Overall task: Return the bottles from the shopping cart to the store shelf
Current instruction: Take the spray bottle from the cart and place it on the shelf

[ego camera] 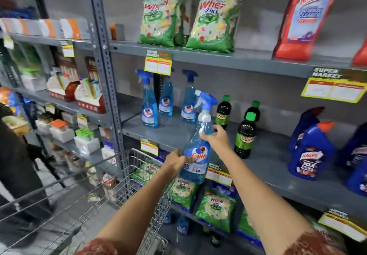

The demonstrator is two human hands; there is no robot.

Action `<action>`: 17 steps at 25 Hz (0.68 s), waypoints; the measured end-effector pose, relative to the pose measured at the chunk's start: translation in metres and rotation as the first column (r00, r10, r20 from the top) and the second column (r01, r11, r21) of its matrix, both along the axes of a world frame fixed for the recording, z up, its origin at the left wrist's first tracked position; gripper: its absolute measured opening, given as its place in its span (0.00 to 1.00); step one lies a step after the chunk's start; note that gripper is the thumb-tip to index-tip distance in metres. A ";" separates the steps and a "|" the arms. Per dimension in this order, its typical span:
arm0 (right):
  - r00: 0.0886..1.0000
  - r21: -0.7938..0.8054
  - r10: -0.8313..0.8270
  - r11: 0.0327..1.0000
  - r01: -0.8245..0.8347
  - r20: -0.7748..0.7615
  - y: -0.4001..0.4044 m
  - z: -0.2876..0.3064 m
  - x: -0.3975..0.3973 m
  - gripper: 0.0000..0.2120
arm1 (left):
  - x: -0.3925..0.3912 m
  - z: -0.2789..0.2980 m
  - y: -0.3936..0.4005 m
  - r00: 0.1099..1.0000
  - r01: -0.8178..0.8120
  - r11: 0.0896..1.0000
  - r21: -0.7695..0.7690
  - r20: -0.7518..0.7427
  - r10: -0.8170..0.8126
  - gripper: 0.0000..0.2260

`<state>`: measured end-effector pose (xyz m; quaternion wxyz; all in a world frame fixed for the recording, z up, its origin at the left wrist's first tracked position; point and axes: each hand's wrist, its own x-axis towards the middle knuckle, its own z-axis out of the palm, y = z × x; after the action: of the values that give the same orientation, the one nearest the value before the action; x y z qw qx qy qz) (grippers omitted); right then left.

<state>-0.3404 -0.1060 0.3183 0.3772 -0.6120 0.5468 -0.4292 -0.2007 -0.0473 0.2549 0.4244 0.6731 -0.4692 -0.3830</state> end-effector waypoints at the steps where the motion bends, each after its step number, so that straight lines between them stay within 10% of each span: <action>1: 1.000 -0.015 -0.013 1.000 0.013 -0.001 -0.004 0.003 -0.004 0.16 | -0.003 0.002 -0.008 1.000 0.014 1.000 -0.015 0.021 -0.013 0.17; 17: 0.978 -0.221 -0.013 0.975 -0.035 -0.210 -0.113 -0.001 0.088 0.25 | 0.075 -0.030 -0.156 0.996 -0.047 0.993 -0.108 0.076 0.056 0.23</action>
<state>-0.2526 -0.2190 0.3173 0.2486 -0.6955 0.5285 -0.4185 -0.1254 -0.2034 0.2249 0.4504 0.6762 -0.4877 -0.3195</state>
